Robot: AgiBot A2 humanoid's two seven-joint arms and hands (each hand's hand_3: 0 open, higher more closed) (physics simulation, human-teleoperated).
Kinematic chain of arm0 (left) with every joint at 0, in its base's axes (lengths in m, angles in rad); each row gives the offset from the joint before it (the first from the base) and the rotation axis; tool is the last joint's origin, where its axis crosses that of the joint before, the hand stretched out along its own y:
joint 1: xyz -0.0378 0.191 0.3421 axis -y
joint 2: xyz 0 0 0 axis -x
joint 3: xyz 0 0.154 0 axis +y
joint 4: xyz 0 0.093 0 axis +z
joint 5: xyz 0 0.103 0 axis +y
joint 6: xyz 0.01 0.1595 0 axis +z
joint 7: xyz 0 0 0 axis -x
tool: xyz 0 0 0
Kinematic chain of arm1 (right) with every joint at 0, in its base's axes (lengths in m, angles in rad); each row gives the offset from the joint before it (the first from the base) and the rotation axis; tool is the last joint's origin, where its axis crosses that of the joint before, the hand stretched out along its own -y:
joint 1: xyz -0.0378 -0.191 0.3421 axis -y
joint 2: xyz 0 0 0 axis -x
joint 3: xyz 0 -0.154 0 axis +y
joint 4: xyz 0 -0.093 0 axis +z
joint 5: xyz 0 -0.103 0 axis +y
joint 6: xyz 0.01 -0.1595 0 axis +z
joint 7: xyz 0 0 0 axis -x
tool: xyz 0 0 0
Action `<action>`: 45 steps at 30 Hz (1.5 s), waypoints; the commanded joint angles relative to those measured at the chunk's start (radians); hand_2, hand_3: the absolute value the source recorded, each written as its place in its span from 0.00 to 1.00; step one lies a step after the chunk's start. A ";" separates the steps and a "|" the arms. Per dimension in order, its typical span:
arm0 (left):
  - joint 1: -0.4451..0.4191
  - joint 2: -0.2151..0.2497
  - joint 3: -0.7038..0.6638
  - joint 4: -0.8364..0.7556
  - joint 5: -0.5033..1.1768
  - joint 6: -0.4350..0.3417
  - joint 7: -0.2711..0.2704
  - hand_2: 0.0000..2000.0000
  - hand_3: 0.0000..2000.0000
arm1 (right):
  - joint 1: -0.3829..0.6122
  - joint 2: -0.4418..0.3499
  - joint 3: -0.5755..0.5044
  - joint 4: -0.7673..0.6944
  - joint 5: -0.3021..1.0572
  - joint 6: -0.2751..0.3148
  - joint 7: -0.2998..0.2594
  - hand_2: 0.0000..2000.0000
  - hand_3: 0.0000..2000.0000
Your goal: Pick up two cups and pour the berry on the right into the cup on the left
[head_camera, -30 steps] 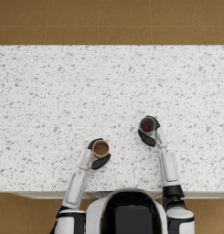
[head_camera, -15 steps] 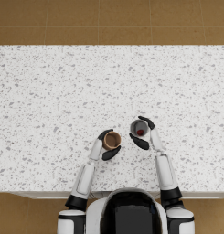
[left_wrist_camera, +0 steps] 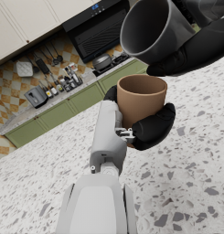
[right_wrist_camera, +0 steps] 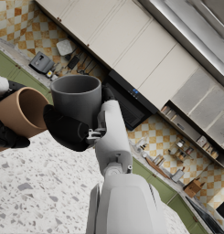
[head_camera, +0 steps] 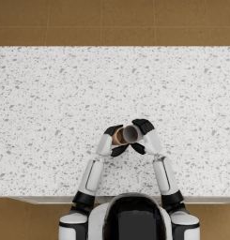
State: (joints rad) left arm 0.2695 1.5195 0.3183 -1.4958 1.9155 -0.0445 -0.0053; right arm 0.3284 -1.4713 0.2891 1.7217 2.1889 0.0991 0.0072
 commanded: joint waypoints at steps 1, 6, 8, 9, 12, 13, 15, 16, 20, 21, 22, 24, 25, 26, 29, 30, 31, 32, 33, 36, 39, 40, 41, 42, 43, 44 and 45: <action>0.004 0.002 -0.001 0.004 0.001 0.001 0.000 1.00 0.64 | 0.034 -0.018 -0.013 -0.001 0.032 0.001 0.000 1.00 0.64; 0.009 0.007 -0.015 -0.005 0.002 0.000 0.000 1.00 0.64 | 0.047 -0.029 -0.022 0.004 0.193 0.003 0.001 1.00 0.64; -0.001 0.003 -0.012 0.006 0.002 -0.002 0.000 1.00 0.64 | 0.045 -0.030 -0.019 0.016 0.257 0.004 0.001 1.00 0.64; 0.009 0.008 -0.012 -0.001 0.002 -0.003 0.000 1.00 0.64 | 0.046 -0.031 -0.012 0.020 0.290 0.003 0.002 1.00 0.64; -0.003 0.004 -0.012 0.008 0.002 -0.005 0.000 1.00 0.64 | 0.031 -0.026 -0.011 0.009 0.386 0.006 0.002 1.00 0.64; -0.003 0.005 -0.012 0.010 0.002 -0.005 0.000 1.00 0.64 | 0.046 -0.034 -0.003 0.030 0.419 0.006 0.002 1.00 0.64; 0.015 0.013 -0.017 0.009 0.002 -0.005 0.000 1.00 0.64 | 0.050 -0.038 0.002 0.029 0.483 0.006 0.003 1.00 0.64; 0.020 0.015 -0.015 0.015 0.002 -0.006 0.000 1.00 0.64 | 0.046 -0.037 0.011 0.050 0.515 0.007 0.003 1.00 0.64; 0.004 0.010 -0.013 0.020 0.002 -0.006 0.000 1.00 0.64 | 0.046 -0.042 0.012 0.063 0.644 0.006 0.003 1.00 0.64; 0.005 0.011 -0.013 0.021 0.002 -0.006 0.000 1.00 0.64 | 0.046 -0.043 0.016 0.068 0.677 0.006 0.003 1.00 0.64; 0.005 0.011 -0.013 0.021 0.002 -0.006 0.000 1.00 0.64 | 0.044 -0.043 0.020 0.071 0.709 0.007 0.003 1.00 0.64; 0.006 0.011 -0.013 0.022 0.002 -0.007 0.000 1.00 0.64 | 0.043 -0.044 0.019 0.077 0.773 0.009 0.004 1.00 0.64; 0.006 0.011 -0.013 0.022 0.002 -0.007 0.000 1.00 0.64 | 0.043 -0.045 0.018 0.077 0.805 0.010 0.004 1.00 0.64; 0.006 0.011 -0.013 0.022 0.002 -0.007 0.000 1.00 0.64 | 0.044 -0.047 0.021 0.076 0.838 0.011 0.004 1.00 0.64; 0.008 0.013 -0.014 0.025 0.002 -0.007 0.000 1.00 0.64 | 0.048 -0.052 0.030 0.080 0.934 0.012 0.005 1.00 0.64; 0.010 0.014 -0.014 0.026 0.002 -0.007 0.000 1.00 0.64 | 0.047 -0.053 0.029 0.080 0.966 0.013 0.005 1.00 0.64; 0.031 0.022 -0.018 0.030 0.002 -0.007 0.000 1.00 0.64 | 0.047 -0.055 0.032 0.085 0.998 0.012 0.005 1.00 0.64; 0.033 0.024 -0.019 0.038 0.002 -0.008 0.000 1.00 0.64 | 0.050 -0.057 0.035 0.091 1.030 0.012 0.005 1.00 0.64; 0.036 0.025 -0.020 0.046 0.002 -0.008 0.000 1.00 0.64 | 0.051 -0.060 0.033 0.092 1.063 0.013 0.005 1.00 0.64; 0.020 0.020 -0.016 0.048 0.002 -0.008 0.001 1.00 0.64 | 0.053 -0.064 0.043 0.100 1.159 0.013 0.006 1.00 0.64; 0.024 0.023 -0.015 0.060 0.002 -0.008 0.001 1.00 0.64 | 0.053 -0.069 0.048 0.109 1.255 0.013 0.006 1.00 0.64; 0.045 0.031 -0.009 0.069 0.002 -0.008 0.001 1.00 0.64 | 0.052 -0.070 0.048 0.109 1.287 0.013 0.006 1.00 0.64; 0.027 0.025 -0.013 0.068 0.002 -0.007 0.001 1.00 0.64 | 0.052 -0.071 0.047 0.109 1.319 0.012 0.006 1.00 0.64; 0.047 0.033 -0.015 0.073 0.002 -0.008 0.001 1.00 0.64 | 0.048 -0.070 0.048 0.119 1.351 0.012 0.006 1.00 0.64; 0.029 0.026 -0.012 0.073 0.002 -0.008 0.000 1.00 0.64 | 0.048 -0.072 0.047 0.119 1.382 0.012 0.006 1.00 0.64; 0.030 0.027 -0.012 0.075 0.002 -0.008 0.000 1.00 0.64 | 0.047 -0.073 0.047 0.125 1.414 0.012 0.006 1.00 0.64; 0.050 0.035 -0.017 0.078 0.002 -0.008 0.000 1.00 0.64 | 0.048 -0.075 0.050 0.124 1.446 0.011 0.006 1.00 0.64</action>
State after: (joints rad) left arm 0.3011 1.5477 0.3051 -1.4160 1.9175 -0.0530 -0.0044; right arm 0.3611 -1.5371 0.3389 1.8301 3.6581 0.1103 0.0131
